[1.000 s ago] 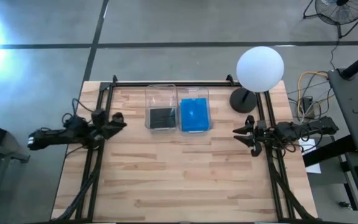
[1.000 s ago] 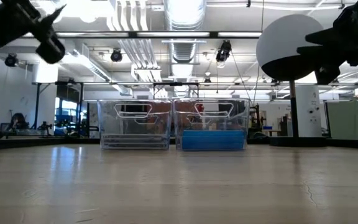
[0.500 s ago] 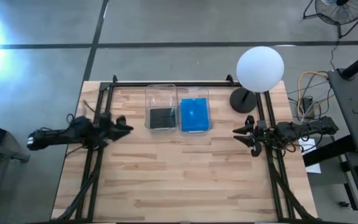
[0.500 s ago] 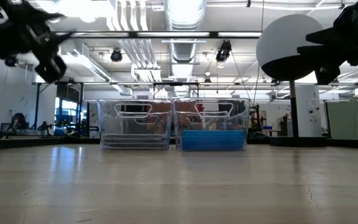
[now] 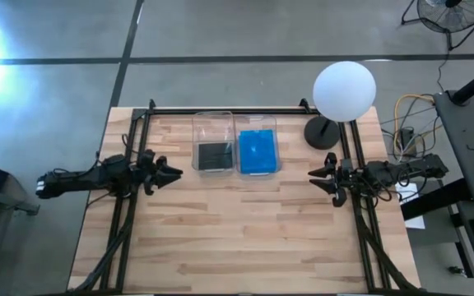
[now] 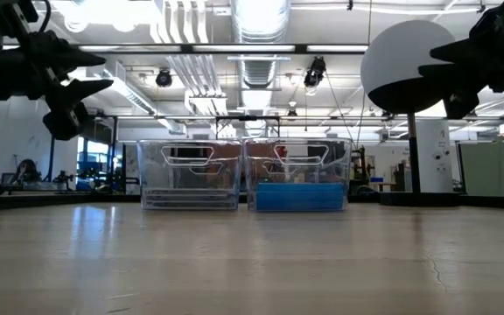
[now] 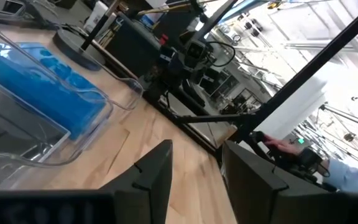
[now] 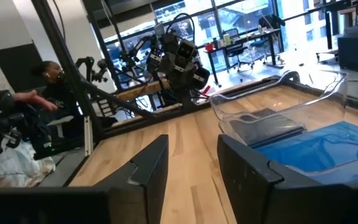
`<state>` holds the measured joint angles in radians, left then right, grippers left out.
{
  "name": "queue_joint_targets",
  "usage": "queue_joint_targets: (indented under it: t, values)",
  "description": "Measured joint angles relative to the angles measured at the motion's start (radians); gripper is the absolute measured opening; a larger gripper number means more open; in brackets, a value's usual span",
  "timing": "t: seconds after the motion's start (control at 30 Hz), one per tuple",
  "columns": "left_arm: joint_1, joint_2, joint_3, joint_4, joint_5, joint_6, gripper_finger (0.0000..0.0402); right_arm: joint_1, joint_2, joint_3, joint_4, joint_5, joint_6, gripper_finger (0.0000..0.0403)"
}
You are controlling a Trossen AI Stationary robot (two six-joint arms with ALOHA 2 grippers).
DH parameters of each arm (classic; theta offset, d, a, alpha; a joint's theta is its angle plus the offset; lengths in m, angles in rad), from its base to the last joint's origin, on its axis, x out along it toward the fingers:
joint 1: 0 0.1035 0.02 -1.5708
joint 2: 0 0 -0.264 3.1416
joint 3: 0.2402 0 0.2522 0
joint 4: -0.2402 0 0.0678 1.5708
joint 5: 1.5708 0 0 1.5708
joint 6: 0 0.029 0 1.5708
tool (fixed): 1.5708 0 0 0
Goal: Pick & place jewel cases by type
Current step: Return to Home Position
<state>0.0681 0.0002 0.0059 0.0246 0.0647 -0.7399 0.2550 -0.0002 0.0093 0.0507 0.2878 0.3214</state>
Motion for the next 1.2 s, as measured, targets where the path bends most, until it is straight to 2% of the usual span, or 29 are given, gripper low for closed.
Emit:
queue_joint_targets:
  t: [0.43,0.7,0.97,1.2]
  values:
    - [0.0,0.022,0.001,0.003,0.0,0.0,0.0124,-0.006,0.0,0.0,0.0,0.0,0.0,0.0125]
    - [0.0,0.027,0.001,0.003,0.0,0.0,0.0124,-0.138,0.0,0.0,0.006,0.003,0.0,0.0133]
    - [0.0,0.029,0.001,0.003,0.0,0.0,0.0124,-0.135,0.0,0.0,0.005,0.002,0.004,0.0129]
    - [0.0,0.03,0.001,0.003,0.001,0.0,0.0124,-0.154,0.0,0.0,0.043,-0.01,0.147,0.0123]
